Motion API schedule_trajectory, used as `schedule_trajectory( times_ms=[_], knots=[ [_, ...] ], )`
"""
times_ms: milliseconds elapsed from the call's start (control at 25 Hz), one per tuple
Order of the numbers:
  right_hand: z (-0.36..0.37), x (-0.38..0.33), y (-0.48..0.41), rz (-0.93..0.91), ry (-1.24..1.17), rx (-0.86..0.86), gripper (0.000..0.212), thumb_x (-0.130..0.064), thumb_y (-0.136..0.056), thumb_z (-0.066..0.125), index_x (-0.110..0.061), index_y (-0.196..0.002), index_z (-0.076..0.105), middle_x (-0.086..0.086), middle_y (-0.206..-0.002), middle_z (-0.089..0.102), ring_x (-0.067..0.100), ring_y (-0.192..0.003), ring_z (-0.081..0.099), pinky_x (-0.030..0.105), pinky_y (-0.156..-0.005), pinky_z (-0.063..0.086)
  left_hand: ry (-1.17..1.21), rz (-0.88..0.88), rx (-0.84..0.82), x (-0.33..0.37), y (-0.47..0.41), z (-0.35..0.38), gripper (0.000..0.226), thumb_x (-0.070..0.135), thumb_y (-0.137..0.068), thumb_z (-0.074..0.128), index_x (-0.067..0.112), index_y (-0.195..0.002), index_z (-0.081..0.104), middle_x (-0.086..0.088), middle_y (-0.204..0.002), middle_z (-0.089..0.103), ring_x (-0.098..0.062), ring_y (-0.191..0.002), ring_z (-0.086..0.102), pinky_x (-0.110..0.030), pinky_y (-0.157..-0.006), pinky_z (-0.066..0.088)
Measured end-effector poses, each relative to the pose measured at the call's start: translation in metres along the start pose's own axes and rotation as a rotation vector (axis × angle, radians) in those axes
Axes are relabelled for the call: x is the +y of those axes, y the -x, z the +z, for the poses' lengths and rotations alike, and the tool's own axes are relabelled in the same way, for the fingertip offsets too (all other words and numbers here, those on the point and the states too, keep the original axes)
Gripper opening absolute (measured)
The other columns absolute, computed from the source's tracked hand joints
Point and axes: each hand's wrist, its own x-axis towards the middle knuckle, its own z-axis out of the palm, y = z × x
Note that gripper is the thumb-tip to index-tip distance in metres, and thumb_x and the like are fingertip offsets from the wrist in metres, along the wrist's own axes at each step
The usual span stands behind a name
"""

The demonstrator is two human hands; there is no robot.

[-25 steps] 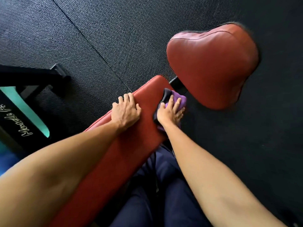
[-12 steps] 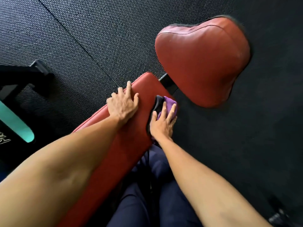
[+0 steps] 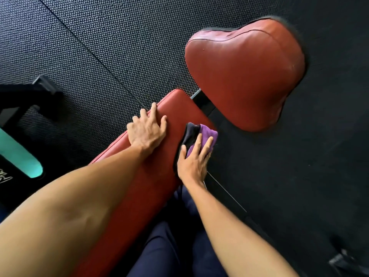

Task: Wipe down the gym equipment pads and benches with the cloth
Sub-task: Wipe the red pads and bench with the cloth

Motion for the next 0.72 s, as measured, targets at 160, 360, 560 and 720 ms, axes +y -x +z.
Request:
schedule_trajectory(
  times_ms=[160,360,560,720],
  knots=[
    [-0.012,-0.003,-0.029,0.114,-0.166,-0.014,0.074,-0.051,-0.101,0.047,-0.03,-0.163,0.011,0.008,-0.171,-0.009,0.035,-0.153,0.021,0.05,-0.117,0.034,0.011,-0.018,0.006,0.001,-0.002,-0.001,0.068,0.064,-0.099,0.027,0.029,-0.157,0.026,-0.012,-0.133,0.052,-0.039,-0.112,0.057,-0.051,-0.088,0.046],
    [-0.028,0.007,-0.094,0.302,-0.314,-0.121,0.066,-0.051,-0.104,0.043,-0.034,-0.162,0.016,0.005,-0.17,-0.006,0.035,-0.147,0.034,0.046,-0.118,0.034,0.01,-0.028,0.014,0.002,-0.002,0.001,0.068,0.065,-0.098,0.026,0.031,-0.157,0.027,-0.012,-0.133,0.052,-0.038,-0.112,0.057,-0.052,-0.089,0.046],
    [-0.042,0.004,-0.137,0.288,-0.131,-0.236,0.049,-0.044,-0.106,0.032,-0.039,-0.156,0.033,-0.005,-0.169,0.011,0.034,-0.152,0.022,0.05,-0.122,0.024,-0.003,-0.034,0.012,0.002,-0.003,0.001,0.068,0.066,-0.098,0.024,0.032,-0.158,0.025,-0.011,-0.134,0.051,-0.038,-0.113,0.057,-0.052,-0.089,0.046],
    [-0.043,-0.03,-0.159,0.077,-0.018,-0.257,0.05,-0.038,-0.107,0.031,-0.036,-0.157,0.032,-0.005,-0.167,0.024,0.033,-0.155,0.012,0.048,-0.126,0.012,-0.022,-0.03,0.015,0.003,-0.002,0.002,0.068,0.065,-0.099,0.024,0.032,-0.158,0.025,-0.011,-0.134,0.052,-0.037,-0.113,0.057,-0.051,-0.088,0.046]
  ],
)
